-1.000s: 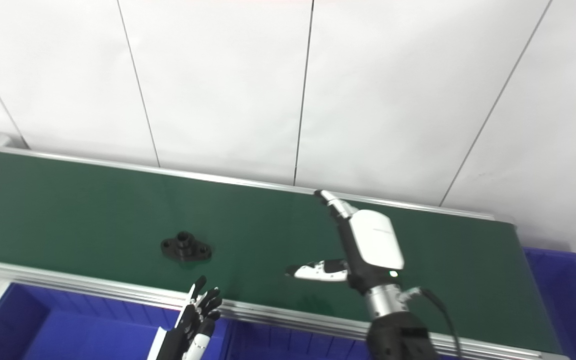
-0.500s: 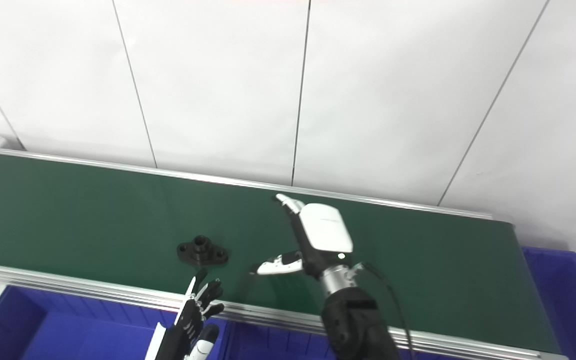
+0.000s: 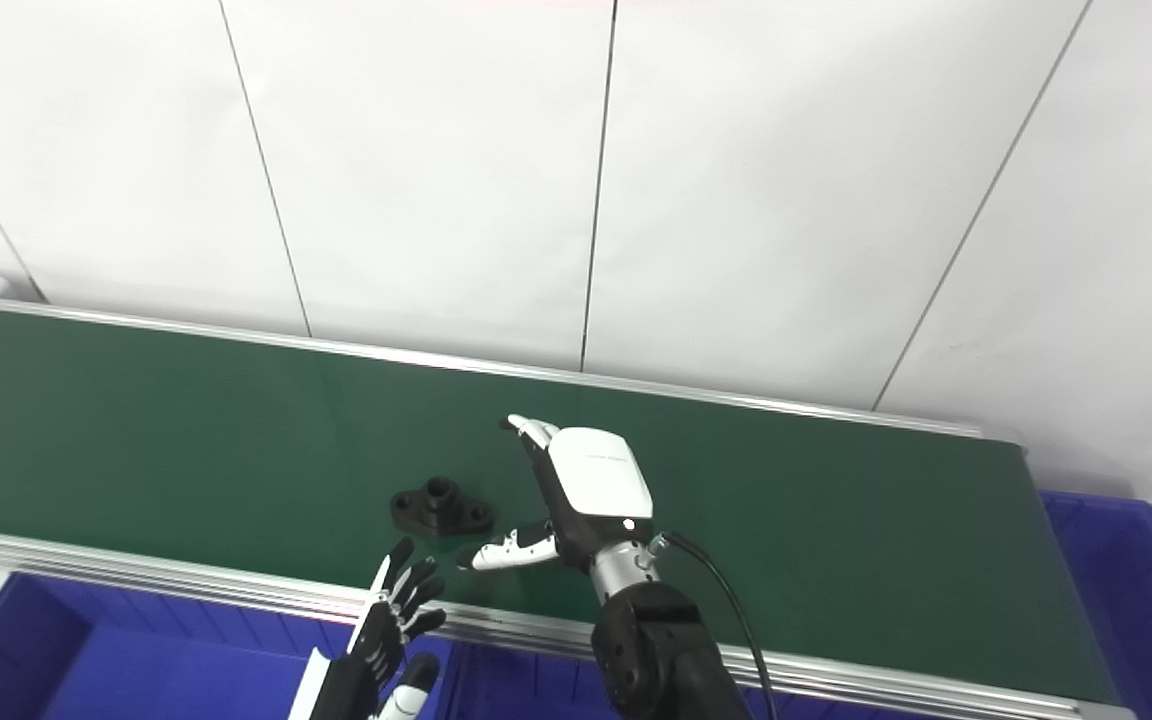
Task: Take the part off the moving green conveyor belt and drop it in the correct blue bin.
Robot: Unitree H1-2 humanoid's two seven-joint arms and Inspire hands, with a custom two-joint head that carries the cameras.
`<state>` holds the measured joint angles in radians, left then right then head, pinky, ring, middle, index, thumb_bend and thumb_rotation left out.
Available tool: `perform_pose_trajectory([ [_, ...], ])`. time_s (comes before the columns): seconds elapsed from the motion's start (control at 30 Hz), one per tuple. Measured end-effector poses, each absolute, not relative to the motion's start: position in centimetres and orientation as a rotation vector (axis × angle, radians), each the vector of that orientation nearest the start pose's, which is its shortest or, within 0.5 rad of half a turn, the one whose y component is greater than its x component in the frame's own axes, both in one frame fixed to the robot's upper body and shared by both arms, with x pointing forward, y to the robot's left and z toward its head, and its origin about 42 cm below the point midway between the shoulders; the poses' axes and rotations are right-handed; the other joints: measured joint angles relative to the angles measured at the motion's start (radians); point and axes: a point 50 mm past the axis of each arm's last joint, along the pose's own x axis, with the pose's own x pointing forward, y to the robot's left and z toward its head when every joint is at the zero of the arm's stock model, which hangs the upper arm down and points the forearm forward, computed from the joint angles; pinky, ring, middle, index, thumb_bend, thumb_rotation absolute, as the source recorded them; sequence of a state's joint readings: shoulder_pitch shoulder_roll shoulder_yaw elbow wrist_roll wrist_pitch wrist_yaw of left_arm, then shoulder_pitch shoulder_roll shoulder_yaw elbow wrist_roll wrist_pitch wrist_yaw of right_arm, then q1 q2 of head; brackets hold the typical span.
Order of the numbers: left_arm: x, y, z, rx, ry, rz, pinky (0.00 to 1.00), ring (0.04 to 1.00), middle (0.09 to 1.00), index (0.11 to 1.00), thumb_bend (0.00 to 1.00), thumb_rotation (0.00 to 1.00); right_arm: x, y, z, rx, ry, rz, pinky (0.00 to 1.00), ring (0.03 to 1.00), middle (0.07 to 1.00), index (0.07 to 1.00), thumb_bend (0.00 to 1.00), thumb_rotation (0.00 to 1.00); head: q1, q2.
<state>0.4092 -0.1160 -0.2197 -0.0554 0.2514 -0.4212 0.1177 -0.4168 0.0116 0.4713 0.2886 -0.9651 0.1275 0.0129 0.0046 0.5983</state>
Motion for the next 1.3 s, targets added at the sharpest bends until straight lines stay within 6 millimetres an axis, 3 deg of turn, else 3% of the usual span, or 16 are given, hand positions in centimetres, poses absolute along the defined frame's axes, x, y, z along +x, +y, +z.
perform_pose_trajectory([
  [0.37, 13.5, 13.7, 6.2, 0.056, -0.092, -0.016, 0.82, 0.898, 0.935, 1.000, 0.68, 0.84, 38.3, -5.1, 12.5, -1.147, -0.212, 0.435, 0.50, 0.606, 0.783, 0.810, 0.89, 0.39, 0.011, 0.003],
  [0.53, 13.4, 13.7, 6.3, 0.066, -0.095, -0.019, 0.82, 0.900, 0.939, 1.000, 0.68, 0.83, 38.8, -5.2, 11.7, -1.152, -0.176, 0.451, 0.31, 0.380, 0.472, 0.676, 0.72, 0.32, 0.020, 0.020],
  [0.63, 13.1, 13.7, 6.5, 0.065, -0.099, -0.015, 0.82, 0.898, 0.939, 1.000, 0.68, 0.83, 39.0, -5.5, 11.2, -1.158, -0.162, 0.453, 0.24, 0.306, 0.401, 0.596, 0.65, 0.25, 0.021, 0.024],
  [0.77, 12.5, 13.8, 6.8, 0.061, -0.096, -0.008, 0.82, 0.898, 0.932, 1.000, 0.68, 0.83, 39.1, -5.9, 10.4, -1.180, -0.158, 0.440, 0.27, 0.347, 0.452, 0.558, 0.62, 0.27, 0.028, 0.029],
  [0.9, 12.4, 13.8, 6.9, 0.063, -0.096, -0.008, 0.81, 0.895, 0.930, 1.000, 0.69, 0.83, 39.1, -6.3, 9.8, -1.198, -0.171, 0.403, 0.20, 0.268, 0.360, 0.493, 0.53, 0.18, 0.031, 0.037],
  [1.03, 12.3, 13.8, 7.0, 0.063, -0.091, -0.006, 0.81, 0.895, 0.934, 1.000, 0.69, 0.83, 39.1, -6.4, 9.4, -1.194, -0.180, 0.374, 0.16, 0.214, 0.297, 0.477, 0.51, 0.15, 0.031, 0.043],
  [1.3, 12.1, 13.8, 7.2, 0.062, -0.088, -0.003, 0.80, 0.887, 0.925, 1.000, 0.68, 0.83, 38.8, -6.6, 8.9, -1.193, -0.203, 0.326, 0.14, 0.190, 0.272, 0.475, 0.50, 0.16, 0.022, 0.046],
])
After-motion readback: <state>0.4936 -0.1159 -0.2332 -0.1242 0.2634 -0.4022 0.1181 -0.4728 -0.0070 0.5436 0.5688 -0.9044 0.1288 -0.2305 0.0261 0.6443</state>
